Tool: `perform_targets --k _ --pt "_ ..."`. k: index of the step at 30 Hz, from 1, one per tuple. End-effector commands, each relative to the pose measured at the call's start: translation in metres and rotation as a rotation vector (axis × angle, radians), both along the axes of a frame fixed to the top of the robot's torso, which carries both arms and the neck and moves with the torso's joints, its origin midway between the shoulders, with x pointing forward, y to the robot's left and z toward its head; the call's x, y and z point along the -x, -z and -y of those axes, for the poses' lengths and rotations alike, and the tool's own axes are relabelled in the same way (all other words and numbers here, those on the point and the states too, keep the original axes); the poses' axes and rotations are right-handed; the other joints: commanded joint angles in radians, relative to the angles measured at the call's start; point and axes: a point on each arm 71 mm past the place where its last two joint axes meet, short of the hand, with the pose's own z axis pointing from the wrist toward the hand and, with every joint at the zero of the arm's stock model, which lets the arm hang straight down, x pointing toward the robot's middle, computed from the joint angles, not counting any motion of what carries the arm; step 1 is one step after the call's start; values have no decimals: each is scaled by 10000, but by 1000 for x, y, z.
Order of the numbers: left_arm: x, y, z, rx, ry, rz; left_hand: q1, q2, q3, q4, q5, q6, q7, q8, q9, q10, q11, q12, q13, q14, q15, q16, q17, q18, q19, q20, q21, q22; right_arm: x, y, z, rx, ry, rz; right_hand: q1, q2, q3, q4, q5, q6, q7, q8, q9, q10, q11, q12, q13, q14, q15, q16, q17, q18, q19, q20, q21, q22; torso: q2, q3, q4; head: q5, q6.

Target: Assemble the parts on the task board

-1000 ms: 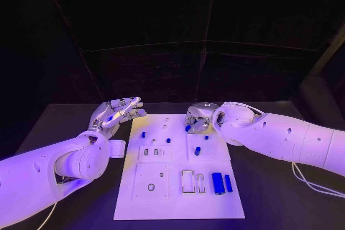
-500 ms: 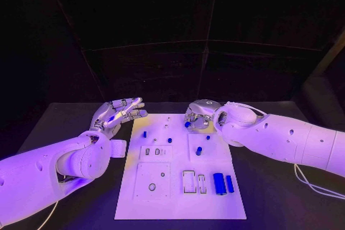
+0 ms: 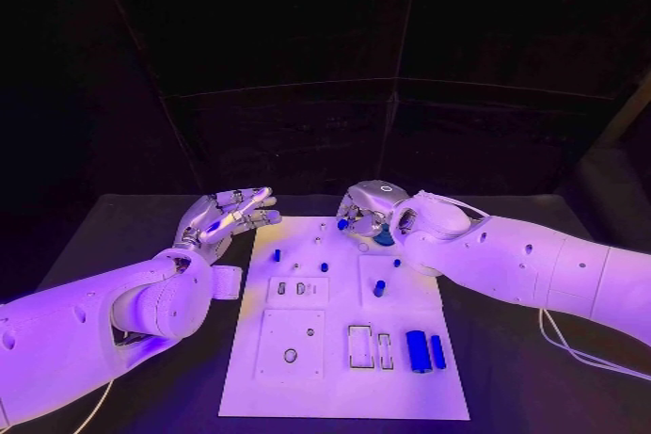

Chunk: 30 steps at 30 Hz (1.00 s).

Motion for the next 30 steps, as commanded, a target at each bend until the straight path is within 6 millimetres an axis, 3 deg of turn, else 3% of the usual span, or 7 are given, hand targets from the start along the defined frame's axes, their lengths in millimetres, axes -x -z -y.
perform_targets --k 1,10,30 --pt "0 -1 3 66 206 72 -12 72 -6 -71 -32 75 -25 -42 -10 53 24 -35 -13 21 28 -44 9 132 60 -2 -5 -15 -4 -3 -3 -88 150 174 -74 -42 257 258 -66 309 -148 214 246 -15 41 -38 -7 409 -39 56 36 72 -64 -4 64 13 9 -1 -3 40 28" --pt "-1 -1 5 90 274 51 2 84 0 -98 -32 80 -26 -50 -10 55 24 -44 -13 25 28 -54 13 132 64 -2 -11 -21 -11 0 -20 73 47 -30 -123 -109 298 309 -102 277 -140 192 241 -27 52 -48 2 407 -30 84 61 73 -88 6 86 26 21 8 -16 96 42" --pt "-1 -1 5 96 302 35 12 91 4 -118 -33 82 -27 -58 -11 56 23 -52 -13 25 29 -63 15 133 66 -2 -16 -26 -14 3 -33 142 -90 -272 -188 -199 389 405 -107 192 -109 137 224 -100 82 -92 8 400 -6 121 85 77 -141 26 109 25 53 14 -24 132 47"
